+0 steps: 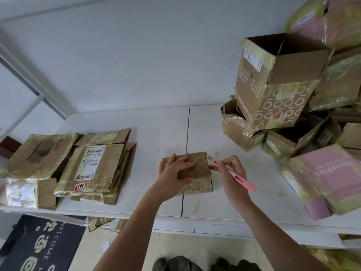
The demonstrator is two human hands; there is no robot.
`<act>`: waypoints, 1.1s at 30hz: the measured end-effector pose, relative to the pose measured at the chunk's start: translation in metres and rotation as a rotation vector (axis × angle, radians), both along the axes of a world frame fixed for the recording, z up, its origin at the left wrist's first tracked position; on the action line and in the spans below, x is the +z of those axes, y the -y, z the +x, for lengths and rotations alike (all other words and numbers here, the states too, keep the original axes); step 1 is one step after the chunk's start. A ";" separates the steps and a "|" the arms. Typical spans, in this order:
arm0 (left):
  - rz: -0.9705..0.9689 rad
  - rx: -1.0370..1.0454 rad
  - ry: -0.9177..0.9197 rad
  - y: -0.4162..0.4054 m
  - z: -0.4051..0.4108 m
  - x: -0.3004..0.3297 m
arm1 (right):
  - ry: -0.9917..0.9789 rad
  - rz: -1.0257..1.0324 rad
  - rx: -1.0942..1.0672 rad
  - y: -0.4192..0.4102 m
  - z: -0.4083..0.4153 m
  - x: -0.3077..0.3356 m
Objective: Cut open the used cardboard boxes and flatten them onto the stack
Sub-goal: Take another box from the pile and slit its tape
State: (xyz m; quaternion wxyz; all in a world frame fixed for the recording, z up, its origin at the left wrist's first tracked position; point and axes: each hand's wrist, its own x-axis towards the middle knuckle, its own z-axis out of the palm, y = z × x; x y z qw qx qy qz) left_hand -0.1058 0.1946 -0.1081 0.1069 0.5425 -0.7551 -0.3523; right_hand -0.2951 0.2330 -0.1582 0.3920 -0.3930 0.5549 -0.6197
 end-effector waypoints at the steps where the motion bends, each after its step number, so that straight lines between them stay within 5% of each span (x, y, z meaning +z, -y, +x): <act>1: -0.007 -0.002 0.002 -0.002 0.000 -0.001 | -0.014 0.005 0.005 0.000 -0.001 -0.001; 8: -0.023 0.018 -0.001 -0.010 -0.002 -0.005 | -0.050 -0.006 0.030 -0.002 -0.007 -0.004; 17: -0.045 0.034 -0.013 -0.014 -0.003 -0.008 | 0.147 0.067 -0.036 -0.003 -0.003 -0.013; 33: -0.068 0.032 0.017 -0.011 -0.004 -0.012 | -0.056 0.098 0.179 -0.027 -0.017 -0.008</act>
